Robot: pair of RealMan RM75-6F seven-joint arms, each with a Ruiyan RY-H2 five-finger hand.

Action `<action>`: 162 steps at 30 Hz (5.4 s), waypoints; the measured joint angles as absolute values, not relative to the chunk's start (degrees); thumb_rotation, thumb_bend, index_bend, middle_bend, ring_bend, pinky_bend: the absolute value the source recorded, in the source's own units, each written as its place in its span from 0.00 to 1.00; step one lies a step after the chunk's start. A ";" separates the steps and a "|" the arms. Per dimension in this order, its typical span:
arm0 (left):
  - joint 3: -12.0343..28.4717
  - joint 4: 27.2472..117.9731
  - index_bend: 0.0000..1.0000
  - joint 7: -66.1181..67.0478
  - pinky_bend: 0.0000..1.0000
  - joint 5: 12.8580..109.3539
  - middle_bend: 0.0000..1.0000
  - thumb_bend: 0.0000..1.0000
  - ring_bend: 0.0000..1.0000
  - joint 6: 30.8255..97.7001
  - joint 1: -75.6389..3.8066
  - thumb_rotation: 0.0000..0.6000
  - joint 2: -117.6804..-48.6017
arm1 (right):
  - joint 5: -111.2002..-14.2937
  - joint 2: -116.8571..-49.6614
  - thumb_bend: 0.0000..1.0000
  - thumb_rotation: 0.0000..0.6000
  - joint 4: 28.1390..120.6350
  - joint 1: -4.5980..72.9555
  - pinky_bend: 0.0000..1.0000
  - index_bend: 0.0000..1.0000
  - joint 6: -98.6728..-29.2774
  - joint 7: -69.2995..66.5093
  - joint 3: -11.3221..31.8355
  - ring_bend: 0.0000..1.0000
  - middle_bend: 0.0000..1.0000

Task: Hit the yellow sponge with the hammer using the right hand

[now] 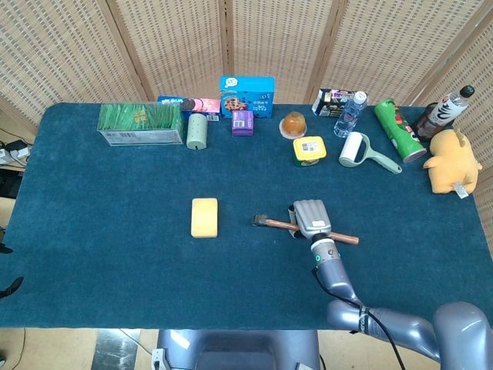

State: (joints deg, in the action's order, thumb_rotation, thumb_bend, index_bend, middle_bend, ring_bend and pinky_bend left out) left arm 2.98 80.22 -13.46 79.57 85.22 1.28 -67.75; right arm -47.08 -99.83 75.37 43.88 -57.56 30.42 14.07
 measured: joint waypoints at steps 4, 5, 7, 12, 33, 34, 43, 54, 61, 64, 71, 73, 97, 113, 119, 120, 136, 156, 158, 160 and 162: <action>2.98 80.05 0.36 -13.66 0.13 79.75 0.27 0.22 0.12 85.37 1.43 1.00 -67.80 | -48.74 -99.69 0.36 1.00 75.56 43.50 0.96 0.85 -57.46 26.23 14.81 1.00 0.96; 2.97 80.08 0.36 -13.64 0.13 79.85 0.27 0.22 0.12 85.39 1.42 1.00 -67.82 | -49.17 -99.49 0.36 1.00 75.85 43.32 0.97 0.86 -57.45 25.00 15.04 1.00 0.97; 2.98 80.21 0.36 -13.53 0.13 80.09 0.27 0.22 0.12 85.44 1.38 1.00 -67.85 | -50.65 -98.65 0.36 1.00 76.98 42.79 0.98 0.87 -57.42 21.82 15.54 1.00 0.99; 2.95 80.84 0.36 -12.90 0.13 80.54 0.27 0.22 0.12 85.47 1.23 1.00 -67.85 | -53.66 -95.67 0.36 1.00 81.46 41.25 1.00 0.88 -56.88 14.22 16.77 1.00 1.00; 2.72 83.47 0.36 -10.57 0.13 81.43 0.27 0.22 0.12 86.53 1.56 1.00 -66.59 | -49.59 -95.04 0.39 1.00 91.36 43.51 1.00 0.89 -49.23 -4.60 24.43 1.00 1.00; 2.69 83.28 0.36 -10.77 0.13 81.23 0.27 0.22 0.12 86.55 1.72 1.00 -66.55 | -49.41 -95.57 0.39 1.00 90.99 44.00 1.00 0.89 -49.17 -4.31 24.40 1.00 1.00; 2.48 81.75 0.36 -12.24 0.13 80.29 0.27 0.23 0.12 86.67 2.83 1.00 -66.43 | -48.06 -100.80 0.39 1.00 84.67 48.64 1.00 0.89 -50.35 2.34 22.83 1.00 1.00; 2.51 81.19 0.36 -12.57 0.13 80.48 0.27 0.22 0.12 86.28 2.84 1.00 -66.69 | -48.38 -105.21 0.39 1.00 76.33 54.20 1.00 0.91 -54.25 23.73 17.23 1.00 1.00; 2.57 81.23 0.35 -12.38 0.13 80.90 0.27 0.22 0.12 85.62 2.27 1.00 -66.92 | -44.82 -104.80 0.39 1.00 79.05 54.78 1.00 0.91 -55.37 29.24 18.68 1.00 1.00; 2.55 81.37 0.36 -12.26 0.13 81.25 0.27 0.23 0.12 85.46 2.02 1.00 -67.04 | -41.46 -102.41 0.39 1.00 83.38 54.09 1.00 0.91 -54.27 24.95 20.82 1.00 1.00; 2.42 82.29 0.36 -11.29 0.13 81.62 0.27 0.23 0.12 85.03 1.61 1.00 -66.87 | -33.60 -96.02 0.39 1.00 89.92 52.12 1.00 0.91 -49.18 16.49 24.45 1.00 1.00; 2.39 82.59 0.36 -10.98 0.13 81.68 0.27 0.23 0.12 85.02 1.56 1.00 -66.76 | -32.58 -95.14 0.39 1.00 90.54 51.81 1.00 0.91 -47.60 14.62 24.88 1.00 1.00; 2.45 83.01 0.36 -10.31 0.13 80.05 0.27 0.23 0.12 84.56 2.06 1.00 -66.13 | -25.30 -100.20 0.39 1.00 79.80 61.12 1.00 0.91 -55.11 33.55 15.69 1.00 1.00; 2.44 83.17 0.36 -10.10 0.13 81.60 0.27 0.22 0.12 83.74 0.71 1.00 -66.64 | -23.31 -90.89 0.39 1.00 91.96 56.43 1.00 0.91 -55.32 26.28 21.23 1.00 1.00; 2.33 83.95 0.36 -9.41 0.13 81.83 0.27 0.22 0.12 83.98 0.65 1.00 -66.71 | -26.97 -88.61 0.39 1.00 92.64 53.07 1.00 0.91 -55.92 23.62 19.42 1.00 1.00; 2.31 84.01 0.36 -9.29 0.13 81.83 0.27 0.22 0.12 84.02 0.66 1.00 -66.70 | -27.82 -88.49 0.39 1.00 92.40 52.48 1.00 0.91 -56.18 23.10 18.93 1.00 1.00; 1.82 86.62 0.36 -6.71 0.13 82.04 0.27 0.23 0.12 84.02 0.57 1.00 -66.20 | -40.09 -90.98 0.38 1.00 81.48 46.91 0.97 0.89 -56.89 19.55 10.93 1.00 1.00; 1.23 88.02 0.35 -5.72 0.13 82.30 0.27 0.22 0.12 84.02 0.65 1.00 -65.41 | -43.92 -92.59 0.39 1.00 74.82 44.25 0.59 0.56 -51.72 18.00 9.35 0.67 0.66; 1.22 88.04 0.36 -5.68 0.13 82.35 0.27 0.22 0.12 84.00 0.60 1.00 -65.44 | -44.86 -92.23 0.40 1.00 74.98 43.86 0.54 0.48 -51.57 17.29 9.26 0.60 0.59; 1.20 88.08 0.36 -5.63 0.13 82.47 0.27 0.23 0.12 84.04 0.56 1.00 -65.46 | -45.82 -91.73 0.40 1.00 75.26 43.42 0.51 0.42 -51.26 16.45 9.19 0.54 0.53; 1.18 88.12 0.36 -5.55 0.13 82.59 0.27 0.22 0.12 84.03 0.48 1.00 -65.48 | -46.78 -91.39 0.40 1.00 75.61 43.04 0.48 0.39 -51.38 15.80 9.24 0.49 0.48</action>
